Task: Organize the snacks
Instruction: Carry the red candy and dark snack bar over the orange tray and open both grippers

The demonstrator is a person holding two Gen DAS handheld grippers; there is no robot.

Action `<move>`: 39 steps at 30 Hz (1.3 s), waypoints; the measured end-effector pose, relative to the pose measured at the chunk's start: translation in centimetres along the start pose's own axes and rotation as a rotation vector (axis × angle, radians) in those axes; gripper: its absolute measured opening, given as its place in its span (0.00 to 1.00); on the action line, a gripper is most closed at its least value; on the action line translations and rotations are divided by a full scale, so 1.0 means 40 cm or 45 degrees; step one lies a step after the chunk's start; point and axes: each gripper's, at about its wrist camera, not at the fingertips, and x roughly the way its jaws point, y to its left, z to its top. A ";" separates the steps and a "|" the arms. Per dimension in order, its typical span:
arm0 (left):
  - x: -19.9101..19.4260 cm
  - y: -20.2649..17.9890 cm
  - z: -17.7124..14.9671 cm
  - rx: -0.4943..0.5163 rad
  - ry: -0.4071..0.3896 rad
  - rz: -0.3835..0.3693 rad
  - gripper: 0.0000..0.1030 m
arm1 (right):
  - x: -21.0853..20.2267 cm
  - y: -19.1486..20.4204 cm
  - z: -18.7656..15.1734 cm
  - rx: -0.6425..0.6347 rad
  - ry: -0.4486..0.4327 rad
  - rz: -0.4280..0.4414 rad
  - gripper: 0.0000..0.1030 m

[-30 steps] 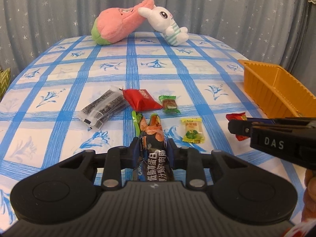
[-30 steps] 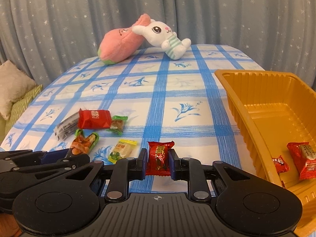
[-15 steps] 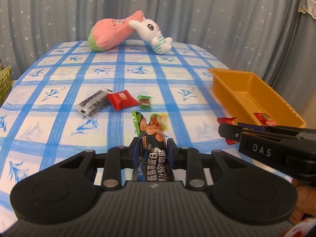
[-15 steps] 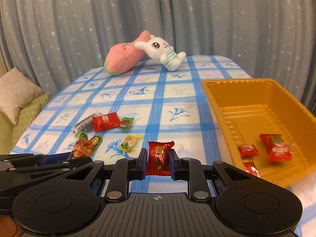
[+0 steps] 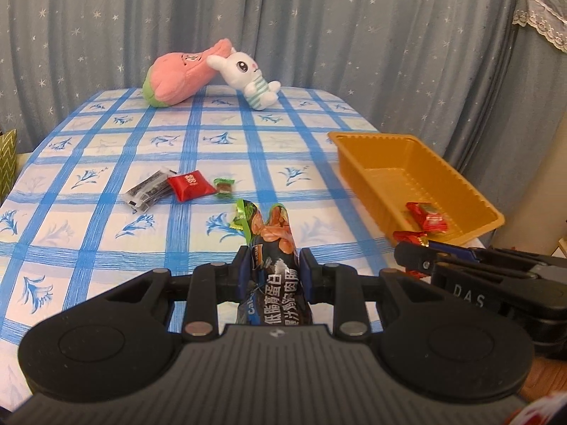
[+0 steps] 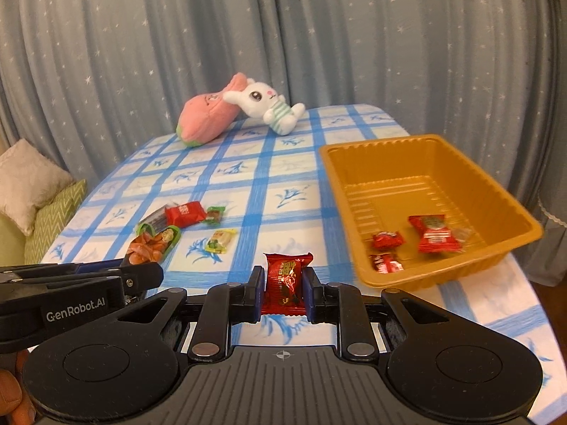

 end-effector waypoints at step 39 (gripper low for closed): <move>0.103 -0.284 0.135 0.110 -0.002 -0.252 0.25 | -0.068 -0.280 0.139 0.054 -0.052 -0.205 0.22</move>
